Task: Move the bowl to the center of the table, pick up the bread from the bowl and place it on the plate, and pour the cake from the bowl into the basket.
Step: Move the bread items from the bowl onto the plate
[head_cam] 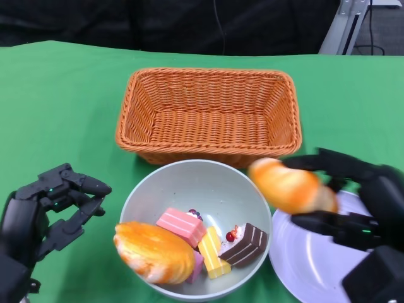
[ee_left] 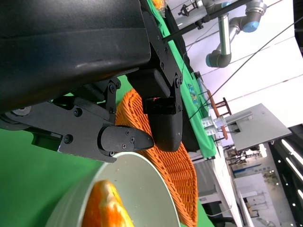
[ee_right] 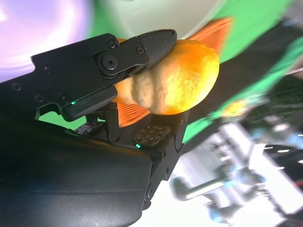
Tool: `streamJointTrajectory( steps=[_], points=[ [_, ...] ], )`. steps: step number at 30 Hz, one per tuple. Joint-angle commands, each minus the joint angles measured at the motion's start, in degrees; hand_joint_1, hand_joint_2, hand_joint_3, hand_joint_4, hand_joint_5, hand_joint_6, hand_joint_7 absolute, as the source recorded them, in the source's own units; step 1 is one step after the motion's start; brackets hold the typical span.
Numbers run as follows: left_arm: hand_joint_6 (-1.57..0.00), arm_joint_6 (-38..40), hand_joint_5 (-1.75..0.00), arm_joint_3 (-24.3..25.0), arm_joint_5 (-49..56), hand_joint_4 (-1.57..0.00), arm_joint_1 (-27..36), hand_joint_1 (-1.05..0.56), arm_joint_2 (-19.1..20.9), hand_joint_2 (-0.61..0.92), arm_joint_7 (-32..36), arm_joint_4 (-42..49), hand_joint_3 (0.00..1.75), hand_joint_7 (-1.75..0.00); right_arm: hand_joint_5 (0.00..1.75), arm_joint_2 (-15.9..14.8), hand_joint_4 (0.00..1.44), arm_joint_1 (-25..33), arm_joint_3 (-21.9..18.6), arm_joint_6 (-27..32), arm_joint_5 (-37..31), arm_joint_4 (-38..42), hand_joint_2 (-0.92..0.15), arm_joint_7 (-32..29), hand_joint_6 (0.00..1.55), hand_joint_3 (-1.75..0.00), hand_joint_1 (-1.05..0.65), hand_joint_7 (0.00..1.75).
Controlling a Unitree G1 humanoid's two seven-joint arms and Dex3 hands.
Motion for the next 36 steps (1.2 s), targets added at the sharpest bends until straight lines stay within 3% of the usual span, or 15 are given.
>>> streamJointTrajectory(
  steps=[1,13,21,30,36],
  points=[
    [-0.82,-0.47,-1.33,0.35,-0.24,-0.72,0.06,-0.15,0.84,0.92,0.2,0.4,0.3,-0.95,1.47,-0.8,0.74,0.69,-1.24,-2.47,0.44,1.29,-0.91,-1.58,0.82,-0.03,-0.11,0.86],
    [-0.82,-1.03,-1.33,0.45,-0.48,-0.73,-0.23,-0.14,0.81,0.92,0.15,1.32,0.3,-0.95,1.48,-1.57,0.73,1.01,-3.79,-7.12,0.78,5.95,-0.92,-4.09,0.82,-0.02,-0.09,0.85],
    [-0.82,-1.76,-1.33,0.67,-0.53,-0.73,-0.19,-0.15,0.93,0.92,0.24,1.83,0.31,-0.94,1.35,-3.98,0.8,-3.19,-2.39,-16.96,-7.68,23.16,-0.9,-16.16,0.88,0.0,-0.08,0.74],
    [-0.83,-2.13,-1.33,0.77,-0.55,-0.73,-0.12,-0.14,0.94,0.92,0.25,1.64,0.3,-0.95,1.4,-5.24,0.8,-6.28,-0.32,-22.0,-10.71,33.92,-0.9,-23.72,0.9,0.0,-0.08,0.72],
    [-0.83,-2.57,-1.33,0.79,-0.75,-0.73,-0.53,-0.13,0.92,0.92,0.04,2.32,0.31,-0.95,1.48,-5.82,0.78,-8.31,1.26,-24.85,-12.43,40.02,-0.89,-28.59,0.91,0.0,-0.09,0.8]
  ],
)
